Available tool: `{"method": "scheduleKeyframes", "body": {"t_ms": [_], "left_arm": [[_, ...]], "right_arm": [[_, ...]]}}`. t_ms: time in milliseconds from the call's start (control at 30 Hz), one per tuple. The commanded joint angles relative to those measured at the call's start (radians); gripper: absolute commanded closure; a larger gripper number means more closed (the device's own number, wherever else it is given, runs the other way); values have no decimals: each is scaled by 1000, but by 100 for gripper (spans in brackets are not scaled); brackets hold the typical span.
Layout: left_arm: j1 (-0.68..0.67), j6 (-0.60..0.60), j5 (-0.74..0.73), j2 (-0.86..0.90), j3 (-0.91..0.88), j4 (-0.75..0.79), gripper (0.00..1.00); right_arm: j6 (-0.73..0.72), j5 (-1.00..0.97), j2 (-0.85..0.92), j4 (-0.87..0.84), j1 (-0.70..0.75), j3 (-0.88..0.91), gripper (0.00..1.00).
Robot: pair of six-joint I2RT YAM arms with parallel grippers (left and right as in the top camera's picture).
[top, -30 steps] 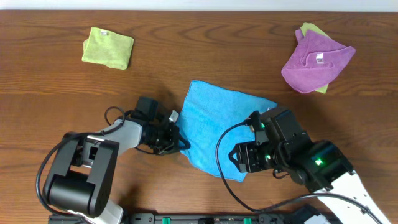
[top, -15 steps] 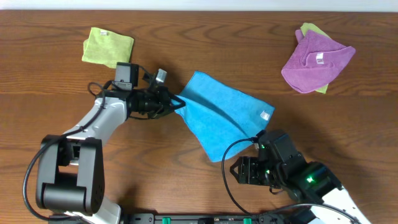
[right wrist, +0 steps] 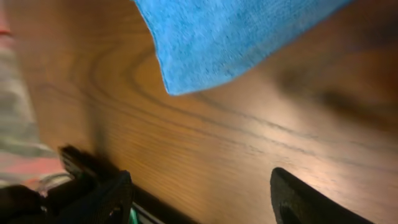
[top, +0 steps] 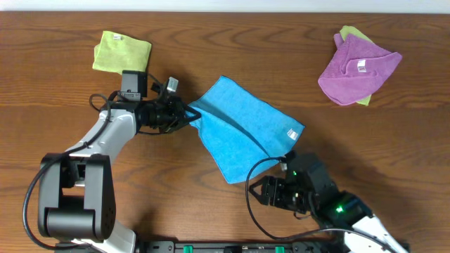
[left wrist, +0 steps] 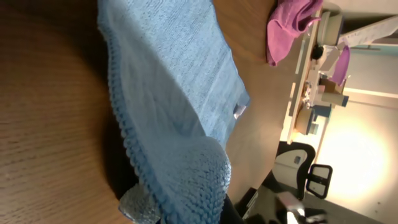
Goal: Fold the cloth
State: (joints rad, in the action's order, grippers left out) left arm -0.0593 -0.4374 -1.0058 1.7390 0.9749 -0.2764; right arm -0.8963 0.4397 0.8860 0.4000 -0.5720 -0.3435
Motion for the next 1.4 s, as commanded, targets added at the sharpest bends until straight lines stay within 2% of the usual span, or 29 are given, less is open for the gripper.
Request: {"method": "scheduleKeyframes", "body": {"t_ms": [0, 133, 367, 533, 833, 1033, 1167, 1267, 1367], "left_arm": [[7, 23, 16, -13, 12, -4, 94], [7, 22, 15, -13, 12, -7, 94], [7, 22, 14, -13, 12, -27, 94], [7, 22, 14, -13, 12, -34, 94], [7, 21, 10, -13, 12, -39, 94], [7, 21, 10, -13, 12, -42, 94], [7, 22, 10, -13, 12, -41, 94], [7, 22, 10, -13, 12, -41, 95], [7, 22, 10, -13, 12, -41, 94]], "right_arm": [[-144, 51, -3, -100, -32, 77, 28], [-257, 11, -2, -262, -71, 159, 28], [-375, -127, 13, -392, -147, 227, 30], [-383, -195, 89, -475, -169, 228, 32], [-383, -215, 387, -762, -169, 228, 38], [-377, -234, 515, -884, -169, 227, 50], [-320, -256, 534, -886, -169, 227, 68], [-319, -287, 534, -887, -169, 227, 69], [-318, -301, 534, -887, -169, 227, 63]]}}
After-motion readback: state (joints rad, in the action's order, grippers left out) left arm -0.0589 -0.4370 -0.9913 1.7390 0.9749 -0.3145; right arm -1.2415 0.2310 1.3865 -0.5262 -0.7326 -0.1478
